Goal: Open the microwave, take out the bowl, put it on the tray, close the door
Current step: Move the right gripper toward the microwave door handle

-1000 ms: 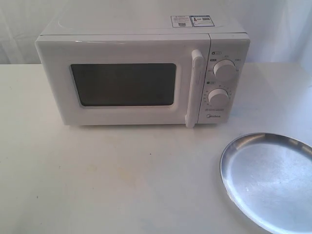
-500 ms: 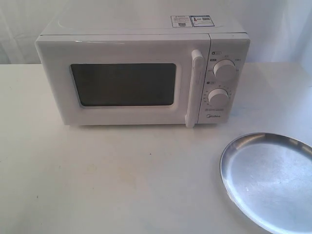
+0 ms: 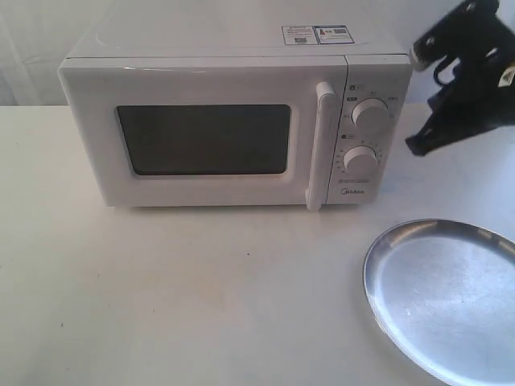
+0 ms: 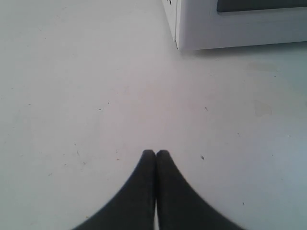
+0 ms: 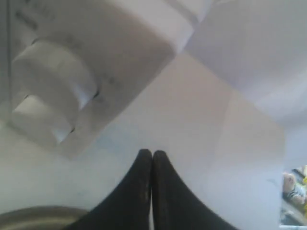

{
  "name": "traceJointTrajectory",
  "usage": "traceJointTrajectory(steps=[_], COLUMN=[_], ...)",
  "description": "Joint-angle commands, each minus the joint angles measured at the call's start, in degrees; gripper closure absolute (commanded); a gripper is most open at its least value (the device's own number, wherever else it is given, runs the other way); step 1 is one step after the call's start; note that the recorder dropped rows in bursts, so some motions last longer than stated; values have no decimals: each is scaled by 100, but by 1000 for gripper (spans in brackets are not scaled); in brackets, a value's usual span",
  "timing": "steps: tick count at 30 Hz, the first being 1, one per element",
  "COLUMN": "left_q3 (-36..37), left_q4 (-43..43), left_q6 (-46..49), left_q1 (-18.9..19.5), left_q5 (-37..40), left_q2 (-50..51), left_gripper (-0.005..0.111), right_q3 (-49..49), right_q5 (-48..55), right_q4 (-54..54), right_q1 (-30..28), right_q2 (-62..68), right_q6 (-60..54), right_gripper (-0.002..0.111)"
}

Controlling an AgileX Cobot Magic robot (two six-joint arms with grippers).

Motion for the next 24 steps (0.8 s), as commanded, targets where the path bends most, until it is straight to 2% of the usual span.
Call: traceJointTrajectory(steps=[1, 3, 4, 7, 8, 9, 12, 17, 22, 24], left_q3=[19, 19, 19, 19, 19, 19, 19, 19, 19, 19], left_q4=[-41, -41, -41, -41, -41, -41, -41, -41, -41, -41], left_q6=[0, 0, 0, 0, 0, 0, 0, 0, 0, 0], left_q1=[-30, -30, -30, -30, -30, -30, -30, -30, -30, -30], left_q5=[-9, -9, -9, -9, -9, -9, -9, -9, -9, -9], left_q2=[-23, -23, -23, -23, -23, -23, -23, -23, -23, -23], left_gripper=[107, 107, 107, 107, 107, 107, 107, 107, 107, 107], right_q3=[264, 320, 384, 605, 668, 658, 538, 526, 483, 483], right_q5=[378, 861, 1278, 2186, 2489, 2715, 3243, 3524, 5487, 5822], right_q4=[2629, 4072, 5139, 7627, 8395, 8686, 8796, 8291, 7540, 7322], right_q1=[-39, -39, -39, -39, -39, -39, -39, -52, -345, -498], right_q2=[428, 645, 795, 1130, 1226, 1340, 1609, 1654, 1567, 1480], right_q6=[-2778, -4328, -5648, -8453, -9082, -9119, -9119, -9119, -9119, -9119], right_gripper=[108, 108, 108, 108, 108, 108, 108, 108, 108, 108])
